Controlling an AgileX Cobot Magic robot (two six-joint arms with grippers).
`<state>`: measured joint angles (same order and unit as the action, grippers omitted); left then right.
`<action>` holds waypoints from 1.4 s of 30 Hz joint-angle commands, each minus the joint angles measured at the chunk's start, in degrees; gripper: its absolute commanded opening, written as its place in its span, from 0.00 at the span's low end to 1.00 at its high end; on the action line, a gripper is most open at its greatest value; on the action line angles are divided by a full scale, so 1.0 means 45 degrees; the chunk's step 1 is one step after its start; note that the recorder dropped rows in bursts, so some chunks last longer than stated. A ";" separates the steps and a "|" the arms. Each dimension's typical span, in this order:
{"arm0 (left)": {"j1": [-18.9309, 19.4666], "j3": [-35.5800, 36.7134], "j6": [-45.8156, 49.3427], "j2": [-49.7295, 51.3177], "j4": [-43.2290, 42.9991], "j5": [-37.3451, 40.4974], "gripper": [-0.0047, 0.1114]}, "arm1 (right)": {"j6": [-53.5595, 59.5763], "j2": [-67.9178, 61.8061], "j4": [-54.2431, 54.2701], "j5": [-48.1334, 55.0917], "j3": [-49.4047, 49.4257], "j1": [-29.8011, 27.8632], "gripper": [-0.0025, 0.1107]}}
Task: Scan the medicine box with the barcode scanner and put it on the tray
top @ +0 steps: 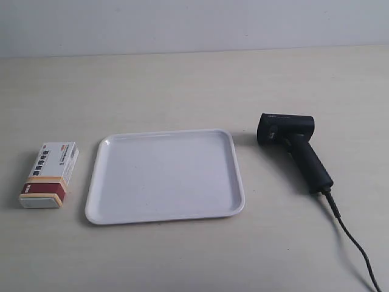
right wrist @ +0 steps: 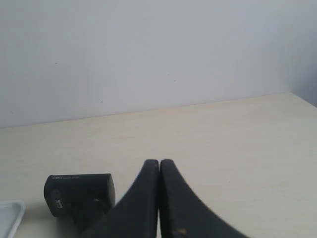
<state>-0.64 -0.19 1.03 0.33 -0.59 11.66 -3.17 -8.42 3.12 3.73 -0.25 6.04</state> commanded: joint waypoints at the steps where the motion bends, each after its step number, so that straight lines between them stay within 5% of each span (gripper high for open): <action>1: 0.0028 0.0042 0.0039 -0.0073 0.0131 0.0004 0.06 | 0.0044 0.0046 -0.0017 -0.0006 0.0056 -0.0046 0.02; 8: 0.0028 0.0042 -0.0228 -0.0073 0.0374 -0.0085 0.06 | 0.0024 0.0046 -0.0048 -0.0006 0.0056 -0.0046 0.02; 12: 0.0028 0.0042 -0.2815 -0.0073 0.2649 -0.0583 0.06 | 0.0024 0.0046 -0.0014 -0.0426 0.0056 -0.0022 0.02; 19: 0.0028 -0.0245 -0.1917 0.0014 0.2582 -0.4412 0.04 | -0.3409 0.0046 -0.0014 -0.2376 0.0056 -0.0022 0.02; 23: 0.0028 -0.1389 -0.1274 0.2608 0.2606 -0.4330 0.04 | -0.3940 -0.0003 -0.0113 -0.2522 -0.0427 -0.0022 0.02; 29: -0.0174 -0.2693 -0.1244 0.9627 0.0883 -0.4201 0.05 | -0.3940 -0.1182 -0.0146 -0.1751 -0.1645 -0.0022 0.02; 33: -0.1369 -0.3630 -0.1310 1.3492 -0.0148 -0.4153 0.26 | -0.3913 -0.2299 -0.0146 -0.1724 -0.1806 -0.0022 0.02; 36: -0.2470 -0.4323 -0.1259 1.5653 -0.0474 -0.4336 0.59 | -0.3913 -0.3148 -0.0146 -0.2188 -0.1806 -0.0022 0.02; 39: -0.2711 -0.5016 -0.1051 1.7446 -0.1291 -0.4522 0.94 | -0.3939 -0.3992 -0.0585 -0.2751 -0.1806 -0.0022 0.02; 42: -0.2667 -0.5364 -0.1141 1.8853 -0.1251 -0.5261 0.94 | -0.4003 -0.4663 -0.1141 -0.3091 -0.1806 -0.0022 0.02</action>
<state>-12.36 -22.65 -4.28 79.81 -5.49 -8.73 -20.91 -26.89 0.39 -7.77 -7.85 6.04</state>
